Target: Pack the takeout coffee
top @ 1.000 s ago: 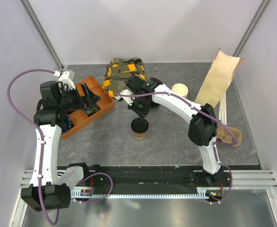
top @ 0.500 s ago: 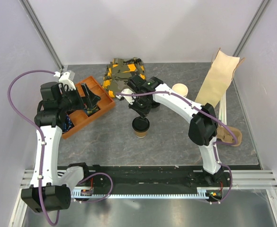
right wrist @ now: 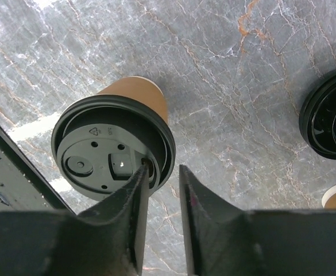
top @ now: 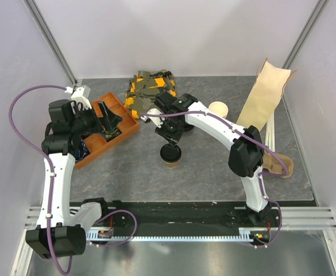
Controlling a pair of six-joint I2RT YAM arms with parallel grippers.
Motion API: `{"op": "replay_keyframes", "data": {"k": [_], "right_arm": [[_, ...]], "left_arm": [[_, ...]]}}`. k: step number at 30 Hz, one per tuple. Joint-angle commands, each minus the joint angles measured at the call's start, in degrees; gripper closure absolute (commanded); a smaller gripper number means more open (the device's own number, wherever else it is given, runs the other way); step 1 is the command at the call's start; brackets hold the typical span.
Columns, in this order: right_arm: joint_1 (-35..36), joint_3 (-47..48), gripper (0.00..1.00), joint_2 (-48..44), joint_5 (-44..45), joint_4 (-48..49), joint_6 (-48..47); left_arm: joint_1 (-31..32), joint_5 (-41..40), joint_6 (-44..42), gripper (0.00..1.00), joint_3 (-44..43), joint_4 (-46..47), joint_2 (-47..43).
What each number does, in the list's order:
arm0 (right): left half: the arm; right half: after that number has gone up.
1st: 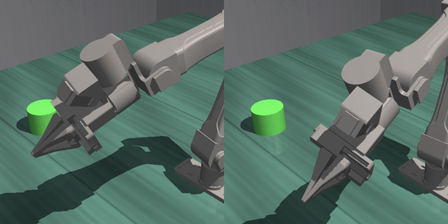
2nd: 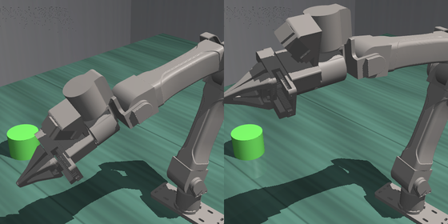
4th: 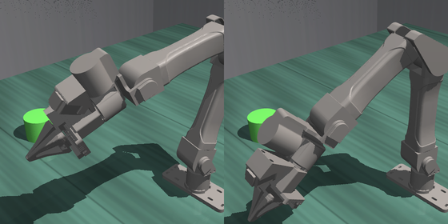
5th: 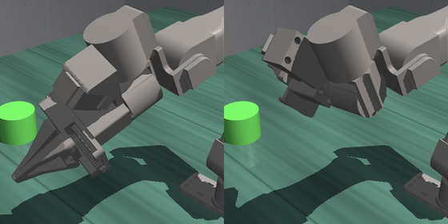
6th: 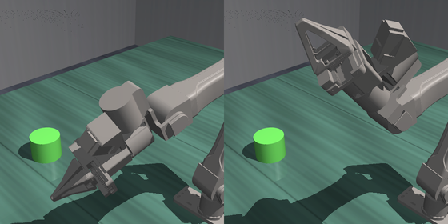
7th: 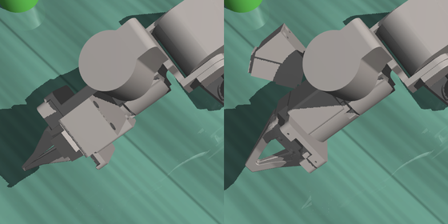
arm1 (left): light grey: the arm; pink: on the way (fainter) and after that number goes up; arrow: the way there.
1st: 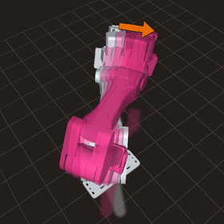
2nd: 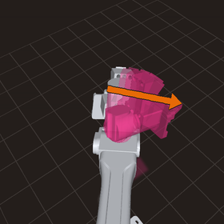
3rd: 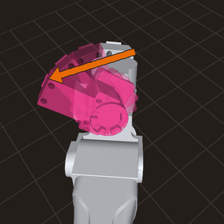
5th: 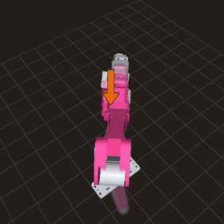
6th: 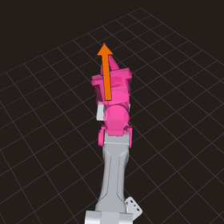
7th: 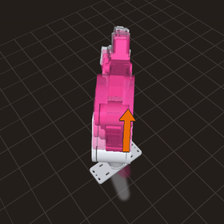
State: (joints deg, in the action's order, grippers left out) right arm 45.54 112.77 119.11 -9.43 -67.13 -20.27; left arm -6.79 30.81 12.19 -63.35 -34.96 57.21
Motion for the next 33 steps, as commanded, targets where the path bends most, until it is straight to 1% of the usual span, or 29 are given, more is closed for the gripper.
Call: {"op": "replay_keyframes", "data": {"k": [1, 3, 7, 11, 14, 15, 16, 17, 18, 19, 20, 21, 22, 23, 24, 25, 26, 27, 28, 29, 30, 31, 32, 33], "right_arm": [[0.51, 3.33, 0.63, -1.07, -1.29, -1.51, 0.32], [0.43, 3.94, 0.58, -1.33, -1.29, -1.68, 0.41], [0.52, 5.26, 0.51, -1.6, -1.55, -2.12, 0.67], [0.34, 8.59, 0.49, -2.82, -1.9, -2.74, 0.67], [-1.32, 10.01, 0.47, -5.28, -4.97, -2.48, 0.93], [-3.24, 9.75, 0.47, -6.16, -6.72, -2.3, 1.2], [-4.31, 9.4, 0.48, -6.95, -8.57, -1.86, 2.07], [-5.71, 7.92, 0.48, -8.7, -13.89, -1.43, 2.43], [-8.77, 6.42, 0.49, -9.76, -16.91, -0.81, 3.04], [-10.45, 4.58, 0.51, -10.64, -20.07, 0.85, 4.52], [-13.25, 0.21, 0.52, -12.57, -27.5, 1.91, 5.24], [-14.33, -2.35, 0.58, -13.54, -30.53, 3.14, 6.2], [-15.03, -4.99, 0.6, -14.42, -33.87, 6.37, 8.3], [-15.65, -9.98, 0.64, -15.82, -38.34, 7.79, 9.54], [-15.74, -12.46, 0.7, -16.53, -40.38, 9.81, 11.03], [-15.66, -15.01, 0.74, -17.24, -42.14, 15.14, 13.04], [-15.74, -19.82, 0.79, -18.38, -43.47, 18.15, 18.2], [-15.66, -22.05, 0.86, -18.91, -45.31, 21.05, 20.16], [-15.74, -25.81, 0.9, -19.61, -45.76, 26.65, 23.75], [-15.66, -27.33, 0.93, -19.79, -46.29, 29.23, 27.96], [-15.66, -28.73, 0.95, -20.05, -46.64, 31.69, 30.62], [-15.57, -31.36, 0.96, -20.67, -46.47, 36.33, 32.56], [-15.39, -32.25, 0.98, -20.85, -45.95, 37.85, 34.14], [-15.39, -33.05, 1.0, -21.11, -45.5, 39.26, 36.86]], "left_arm": [[-0.24, 2.15, 1.35, 0.0, 0.25, 2.79, -0.87], [-0.24, 2.24, 1.52, 0.0, 0.42, 2.97, -0.87], [-0.24, 2.94, 1.88, 0.0, 0.69, 3.5, -1.05], [-0.24, 3.99, 1.88, 0.0, 1.47, 4.55, -2.01], [-0.24, 8.81, 1.53, 0.0, 3.58, 6.92, -4.21], [-0.24, 13.09, 1.0, 0.0, 4.2, 7.45, -4.82], [-0.24, 15.49, 1.0, 0.0, 5.25, 8.41, -5.61], [-0.24, 18.12, 1.78, 0.0, 5.87, 8.59, -6.75], [-0.24, 24.33, 2.92, 0.0, 6.57, 9.12, -7.28], [-0.16, 28.22, 4.59, 0.0, 9.01, 11.38, -7.64], [-0.16, 32.26, 10.17, 0.02, 10.86, 13.75, -8.08], [0.1, 37.17, 14.05, 0.04, 12.97, 16.04, -8.25], [1.5, 38.0, 17.57, 0.07, 17.08, 19.98, -8.6], [2.64, 38.27, 21.7, 0.09, 18.86, 21.58, -10.09], [3.96, 37.58, 22.96, 0.1, 20.45, 22.91, -10.97], [7.45, 36.44, 23.49, 0.14, 22.72, 23.88, -12.11], [9.66, 34.86, 24.46, 0.16, 23.44, 24.76, -12.82], [11.6, 32.06, 25.16, 0.19, 24.15, 25.46, -13.52], [15.19, 30.9, 26.13, 0.29, 25.55, 26.25, -13.62], [16.79, 29.93, 27.88, 0.34, 26.34, 27.83, -13.53], [18.29, 27.84, 28.59, 0.44, 27.83, 28.45, -13.09], [20.21, 27.03, 29.03, 0.48, 28.54, 28.98, -12.74], [20.67, 26.42, 30.6, 0.51, 29.33, 30.46, -12.3], [21.11, 25.63, 31.4, 0.57, 30.73, 31.26, -11.95]]}}
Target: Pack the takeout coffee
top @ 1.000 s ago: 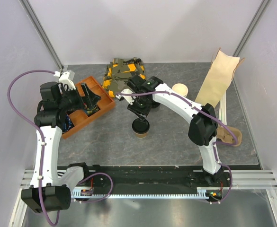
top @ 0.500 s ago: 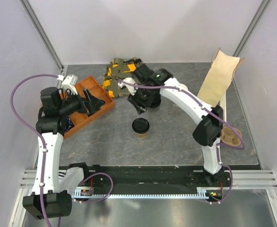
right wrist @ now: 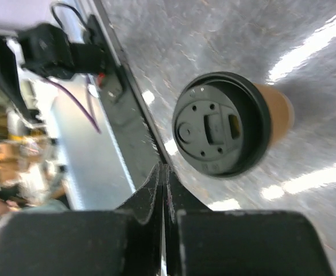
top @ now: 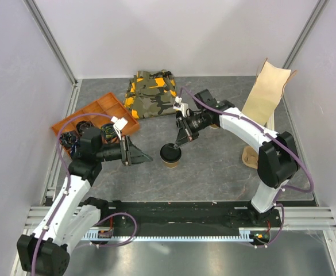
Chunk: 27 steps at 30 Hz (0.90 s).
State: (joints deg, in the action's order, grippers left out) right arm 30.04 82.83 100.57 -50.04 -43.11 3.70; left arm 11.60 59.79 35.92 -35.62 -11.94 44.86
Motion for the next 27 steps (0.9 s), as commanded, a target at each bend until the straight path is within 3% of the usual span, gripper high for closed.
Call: {"op": "replay_keyframes", "data": {"k": [1, 6, 14, 20, 27], "right_arm": [[0.28, -4.68, 1.0, -2.75, -4.11, 17.95, 14.21], [1.07, -8.99, 1.0, -2.23, -2.34, 23.16, 19.84], [1.34, -13.04, 1.0, 1.11, -1.64, 25.36, 19.85], [1.42, -14.18, 1.0, 2.52, -1.29, 26.15, 19.67], [1.42, -15.41, 1.0, 3.14, -1.11, 26.24, 19.59]], "left_arm": [[3.08, -3.97, 8.45, 0.6, 3.62, 9.21, 1.71], [6.85, -7.48, 11.1, 0.77, 3.98, 16.94, 7.07], [10.9, -10.92, 12.07, 0.92, 2.74, 20.03, 14.54], [12.31, -11.01, 13.65, 0.98, 1.61, 22.4, 17.97], [13.28, -10.22, 14.79, 0.98, -1.21, 24.16, 21.57]]}}
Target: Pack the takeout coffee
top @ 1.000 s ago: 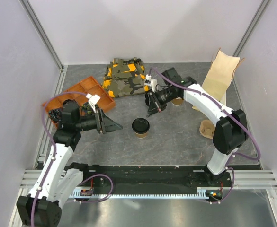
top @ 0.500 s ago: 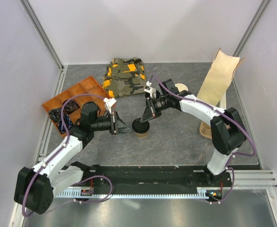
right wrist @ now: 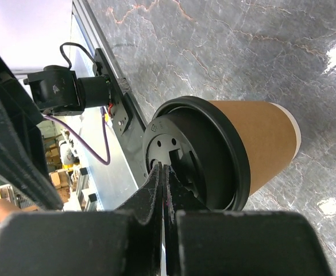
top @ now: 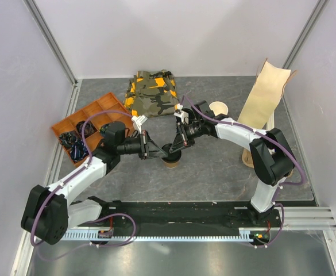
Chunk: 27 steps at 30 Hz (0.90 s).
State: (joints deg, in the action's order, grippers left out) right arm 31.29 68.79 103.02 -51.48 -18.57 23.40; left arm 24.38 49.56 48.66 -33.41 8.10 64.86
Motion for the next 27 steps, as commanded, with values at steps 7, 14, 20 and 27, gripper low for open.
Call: {"op": "replay_keyframes", "data": {"k": [7, 14, 20, 27], "right_arm": [[0.18, -1.38, 1.0, 1.39, 0.68, 1.61, -0.28], [0.18, -1.91, 1.0, 1.92, 2.09, 1.34, -0.37], [0.09, -1.65, 1.0, 2.18, 3.32, 0.99, -0.98], [0.18, -1.47, 1.0, 2.89, 2.97, 0.46, -1.86]], "left_arm": [[0.76, -2.18, 2.66, 0.98, -1.84, 6.05, 7.19], [-0.21, -9.57, -0.15, 0.98, -0.35, -2.56, 15.81], [-2.41, -10.19, 3.89, 0.98, 3.61, -0.54, 19.08], [-2.15, -3.0, 2.93, 0.98, 2.21, 4.9, 14.0]]}}
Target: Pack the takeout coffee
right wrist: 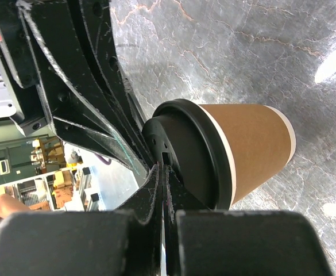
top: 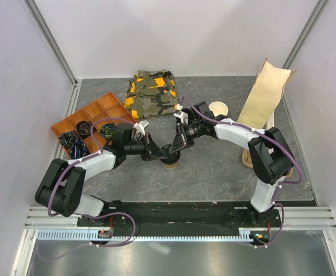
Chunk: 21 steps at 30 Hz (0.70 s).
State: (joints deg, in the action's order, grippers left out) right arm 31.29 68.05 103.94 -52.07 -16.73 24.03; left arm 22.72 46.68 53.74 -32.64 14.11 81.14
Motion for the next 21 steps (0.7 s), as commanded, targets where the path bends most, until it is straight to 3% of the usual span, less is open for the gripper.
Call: {"op": "replay_keyframes", "data": {"k": [1, 9, 14, 21], "right_arm": [[0.18, -0.9, 1.0, 2.05, 3.56, -1.46, -2.5], [0.18, -1.61, 1.0, 1.53, 3.12, -1.29, -2.59], [0.18, -1.35, 1.0, 2.32, 2.77, -1.11, -2.32], [0.09, -1.52, 1.0, 2.93, 2.86, -1.2, -2.32]], "left_arm": [[-0.48, 0.86, -2.32, 0.98, 0.49, -0.75, -3.35], [3.73, 1.58, -1.62, 0.98, -1.81, 1.44, -11.45], [4.96, -0.09, -1.61, 0.98, -1.37, 2.86, -4.18], [3.91, -4.14, -2.58, 0.98, -1.36, -4.35, 6.39]]}}
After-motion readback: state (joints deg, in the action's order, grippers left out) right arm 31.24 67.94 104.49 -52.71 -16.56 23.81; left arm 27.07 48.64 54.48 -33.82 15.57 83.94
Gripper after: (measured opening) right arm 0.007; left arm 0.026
